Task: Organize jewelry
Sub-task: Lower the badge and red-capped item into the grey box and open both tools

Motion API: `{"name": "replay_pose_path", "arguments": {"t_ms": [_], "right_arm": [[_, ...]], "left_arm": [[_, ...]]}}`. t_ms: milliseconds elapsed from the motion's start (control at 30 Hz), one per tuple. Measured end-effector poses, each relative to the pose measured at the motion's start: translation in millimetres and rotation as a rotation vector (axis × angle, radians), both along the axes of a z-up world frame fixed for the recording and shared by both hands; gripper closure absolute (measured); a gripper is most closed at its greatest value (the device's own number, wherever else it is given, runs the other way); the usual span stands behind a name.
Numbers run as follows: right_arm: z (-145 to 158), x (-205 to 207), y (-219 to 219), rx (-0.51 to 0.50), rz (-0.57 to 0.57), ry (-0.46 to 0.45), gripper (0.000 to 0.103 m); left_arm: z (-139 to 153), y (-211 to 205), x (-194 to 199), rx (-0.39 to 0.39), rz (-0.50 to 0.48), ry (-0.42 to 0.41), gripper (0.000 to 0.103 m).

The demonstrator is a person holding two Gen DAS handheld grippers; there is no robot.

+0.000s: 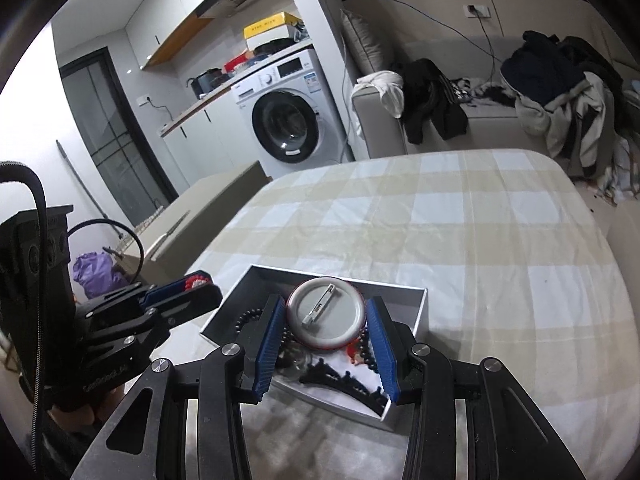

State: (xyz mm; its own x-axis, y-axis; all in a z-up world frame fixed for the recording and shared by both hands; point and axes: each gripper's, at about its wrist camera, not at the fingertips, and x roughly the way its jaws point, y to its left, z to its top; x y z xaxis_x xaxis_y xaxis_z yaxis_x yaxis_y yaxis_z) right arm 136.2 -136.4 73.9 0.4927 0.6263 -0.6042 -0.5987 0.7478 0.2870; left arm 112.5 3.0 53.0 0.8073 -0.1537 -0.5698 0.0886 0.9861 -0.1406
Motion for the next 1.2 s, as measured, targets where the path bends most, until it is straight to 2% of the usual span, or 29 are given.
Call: {"name": "replay_pose_path", "arguments": {"t_ms": [133, 400, 900, 1100, 1200], "right_arm": [[-4, 3, -3, 0.011, 0.002, 0.025, 0.062], [-12, 8, -6, 0.010, -0.015, 0.056, 0.062], [-18, 10, -5, -0.002, -0.021, 0.074, 0.061], [-18, 14, -10, 0.033, -0.041, 0.099, 0.060], [-13, 9, -9, 0.019, -0.033, 0.064, 0.053]], "left_arm": [[-7, 3, 7, -0.026, 0.007, 0.022, 0.088], [-16, -4, 16, -0.029, -0.003, 0.048, 0.088], [-22, -17, 24, 0.008, -0.030, 0.053, 0.088], [-25, -15, 25, -0.030, -0.039, 0.063, 0.087], [-24, -15, 23, -0.030, -0.036, 0.060, 0.081]]}}
